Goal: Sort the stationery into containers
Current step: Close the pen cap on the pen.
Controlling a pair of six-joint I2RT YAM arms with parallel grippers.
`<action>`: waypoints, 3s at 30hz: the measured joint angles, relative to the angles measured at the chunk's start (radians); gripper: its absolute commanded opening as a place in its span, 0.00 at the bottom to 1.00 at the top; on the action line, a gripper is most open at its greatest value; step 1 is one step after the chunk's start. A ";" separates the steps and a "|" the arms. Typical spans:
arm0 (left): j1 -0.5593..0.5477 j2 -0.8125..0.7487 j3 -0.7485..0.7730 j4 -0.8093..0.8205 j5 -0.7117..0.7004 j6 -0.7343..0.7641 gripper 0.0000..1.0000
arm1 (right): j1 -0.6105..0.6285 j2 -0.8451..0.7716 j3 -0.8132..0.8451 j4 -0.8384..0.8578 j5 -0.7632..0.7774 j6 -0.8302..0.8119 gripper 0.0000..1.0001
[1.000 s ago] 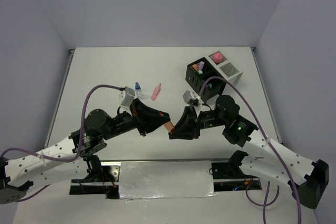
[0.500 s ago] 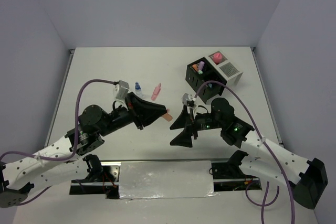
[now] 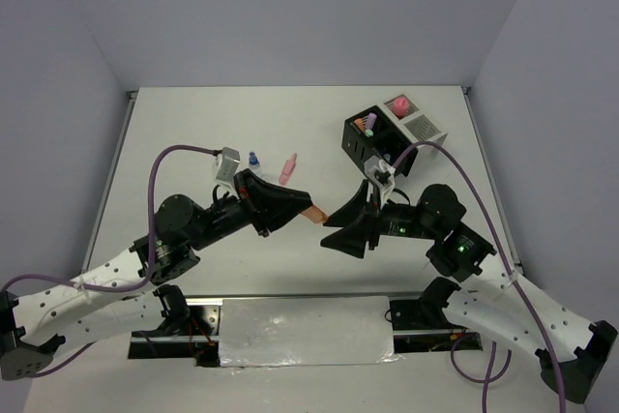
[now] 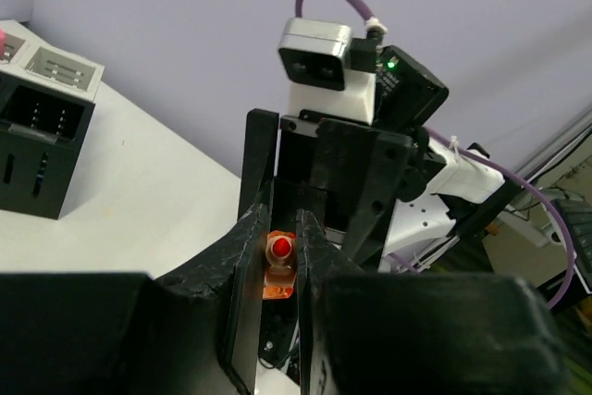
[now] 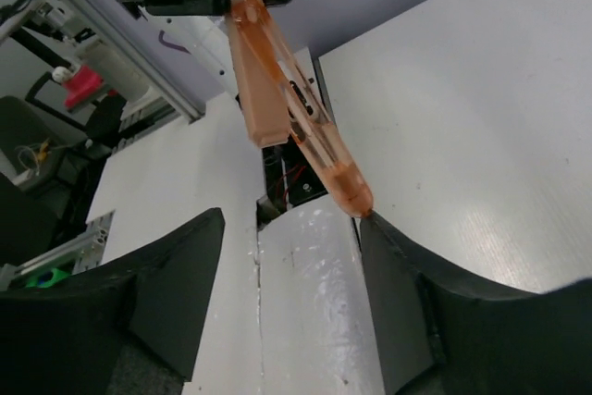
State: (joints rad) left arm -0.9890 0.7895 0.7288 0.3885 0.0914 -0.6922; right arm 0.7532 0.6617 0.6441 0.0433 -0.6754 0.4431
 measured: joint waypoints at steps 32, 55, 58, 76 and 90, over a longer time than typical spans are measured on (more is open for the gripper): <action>0.000 0.079 -0.015 -0.021 -0.057 -0.047 0.00 | -0.005 0.068 0.052 -0.036 0.115 0.125 0.55; 0.008 0.115 -0.014 0.020 -0.034 -0.099 0.81 | -0.006 0.120 0.075 0.038 0.055 0.169 0.00; 0.009 0.104 0.006 -0.033 -0.061 -0.087 0.99 | -0.006 0.117 0.075 0.035 0.070 0.164 0.00; 0.009 -0.073 -0.201 0.080 -0.110 -0.378 0.99 | -0.010 0.084 0.138 0.007 0.049 0.030 0.00; 0.009 0.028 -0.323 0.603 -0.066 -0.484 0.98 | -0.011 0.081 0.126 0.152 -0.108 0.064 0.00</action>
State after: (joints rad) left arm -0.9802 0.8173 0.4057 0.9913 0.0250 -1.1759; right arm 0.7418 0.7429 0.7704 0.1955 -0.7834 0.5076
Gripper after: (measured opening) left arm 0.979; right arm 0.259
